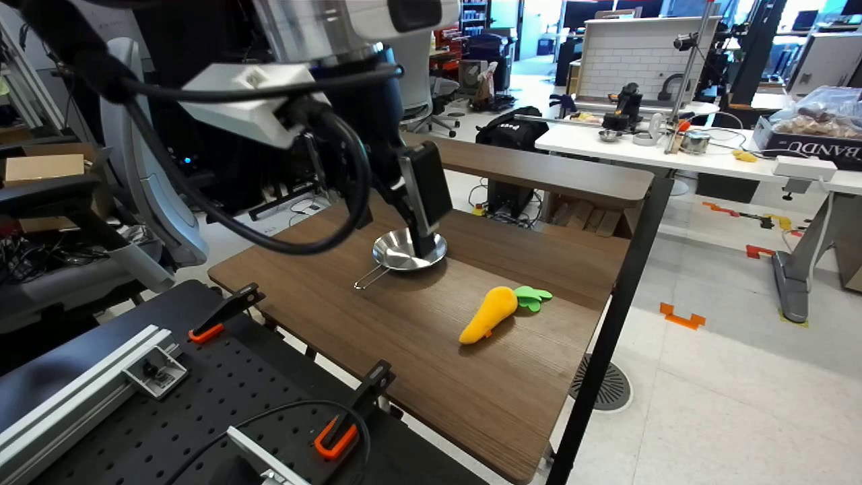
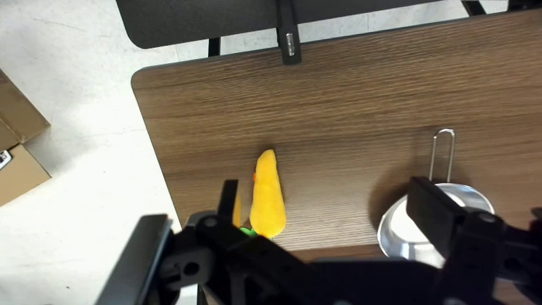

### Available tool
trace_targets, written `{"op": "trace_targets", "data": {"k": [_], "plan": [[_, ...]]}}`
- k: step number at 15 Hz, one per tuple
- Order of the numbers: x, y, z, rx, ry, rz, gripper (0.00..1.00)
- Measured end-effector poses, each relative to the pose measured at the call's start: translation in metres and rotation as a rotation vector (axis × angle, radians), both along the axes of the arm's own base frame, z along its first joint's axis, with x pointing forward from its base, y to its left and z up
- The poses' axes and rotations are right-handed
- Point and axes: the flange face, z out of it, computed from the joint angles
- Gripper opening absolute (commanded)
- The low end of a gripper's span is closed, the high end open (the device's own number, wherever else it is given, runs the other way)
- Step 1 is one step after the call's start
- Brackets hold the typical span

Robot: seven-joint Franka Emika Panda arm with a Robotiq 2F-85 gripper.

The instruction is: Put the carrot toy on the silver pan

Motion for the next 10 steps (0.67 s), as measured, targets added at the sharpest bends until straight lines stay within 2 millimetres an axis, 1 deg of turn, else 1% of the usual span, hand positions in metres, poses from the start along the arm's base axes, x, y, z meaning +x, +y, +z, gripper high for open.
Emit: {"op": "trace_targets", "data": {"k": [3,5,10], "plan": [[0.01,-0.023,-0.024,-0.004,0.0,-0.017,1.0],[0.018,-0.034,-0.039,-0.008,0.004,-0.021,1.0],[0.049,-0.053,-0.073,-0.007,0.019,-0.029,1.0]]}}
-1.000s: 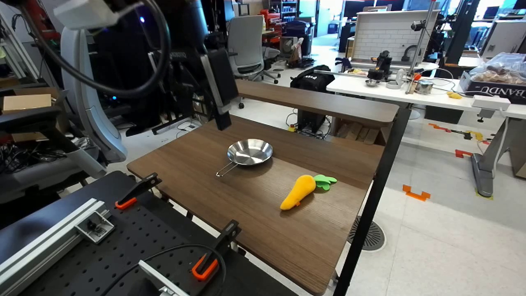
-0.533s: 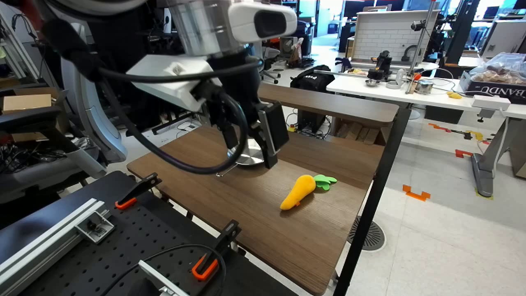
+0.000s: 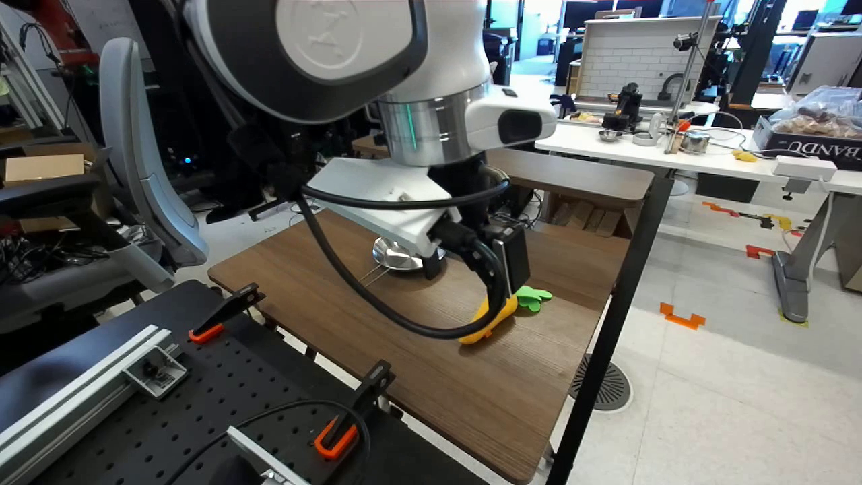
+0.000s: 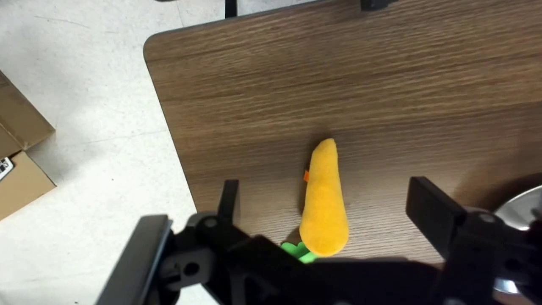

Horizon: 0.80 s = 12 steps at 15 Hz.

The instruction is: Put the carrot toy on the silver pan

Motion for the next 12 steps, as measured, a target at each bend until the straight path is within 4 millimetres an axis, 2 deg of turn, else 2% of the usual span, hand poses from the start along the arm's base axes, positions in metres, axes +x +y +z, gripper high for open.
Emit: {"op": "trace_targets", "data": {"k": [7,12], "plan": [[0.055,-0.007,-0.038,-0.017,0.015,0.029,1.0],[0.079,-0.007,-0.064,-0.025,0.019,0.048,1.0]]}}
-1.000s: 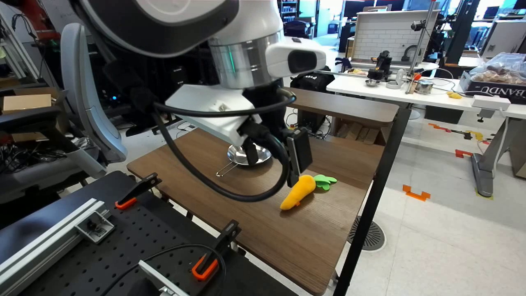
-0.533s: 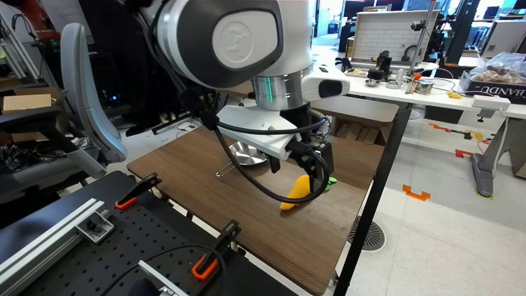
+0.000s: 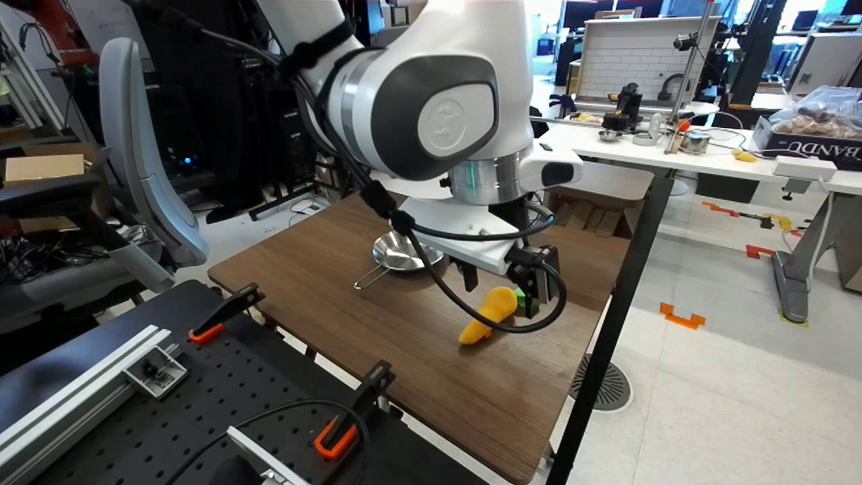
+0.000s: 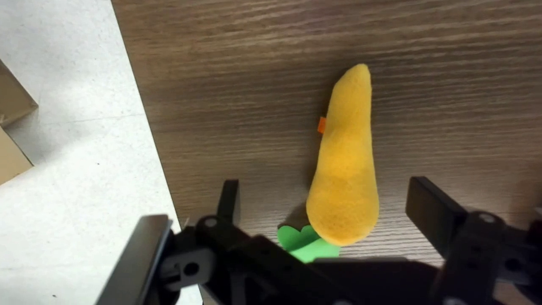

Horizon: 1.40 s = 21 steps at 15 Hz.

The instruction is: Put the carrot toy on the silver pan

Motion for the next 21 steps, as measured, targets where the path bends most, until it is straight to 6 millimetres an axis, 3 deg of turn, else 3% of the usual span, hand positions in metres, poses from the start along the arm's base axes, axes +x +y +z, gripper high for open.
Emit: {"op": "trace_targets", "data": {"k": [6,7,8,12,17,21], "plan": [[0.013,0.011,-0.026,0.0,-0.025,0.029,1.0],[0.014,0.014,-0.03,0.003,-0.024,0.034,0.75],[0.014,0.016,-0.034,0.005,-0.026,0.038,0.74],[0.017,0.022,-0.046,0.005,-0.052,0.049,0.42],[0.021,0.024,-0.044,0.004,-0.077,0.053,0.05],[0.026,0.023,-0.04,0.003,-0.09,0.045,0.02]]}}
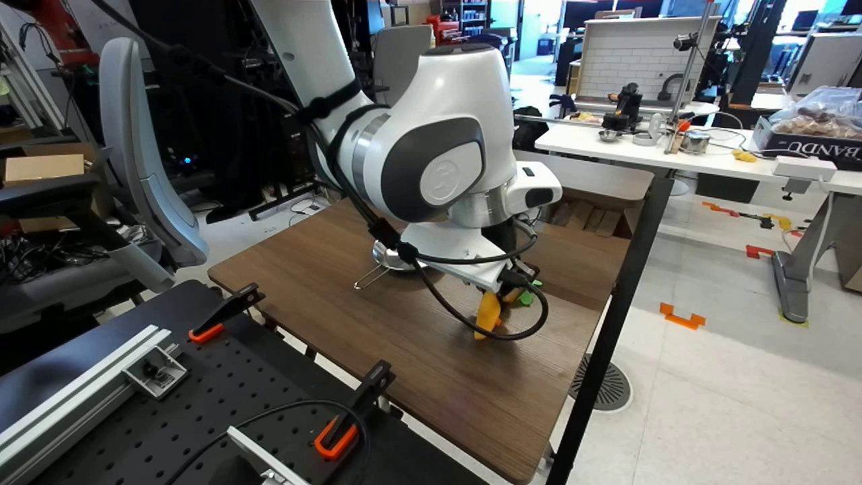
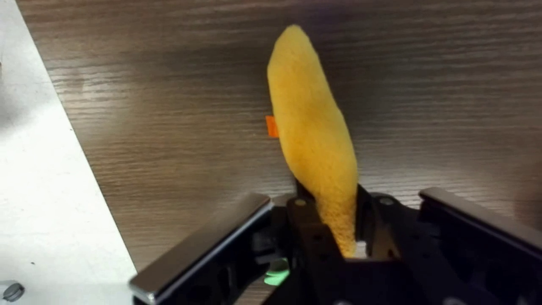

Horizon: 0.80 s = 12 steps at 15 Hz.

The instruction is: Put the carrot toy on the silver pan

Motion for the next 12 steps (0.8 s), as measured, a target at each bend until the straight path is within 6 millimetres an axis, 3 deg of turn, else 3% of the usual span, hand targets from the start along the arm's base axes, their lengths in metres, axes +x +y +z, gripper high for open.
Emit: {"op": "trace_targets", "data": {"k": [4,12], "plan": [[0.009,0.013,0.015,0.014,-0.028,0.005,0.04],[0.025,0.071,0.064,0.077,-0.05,0.057,0.04]]}}
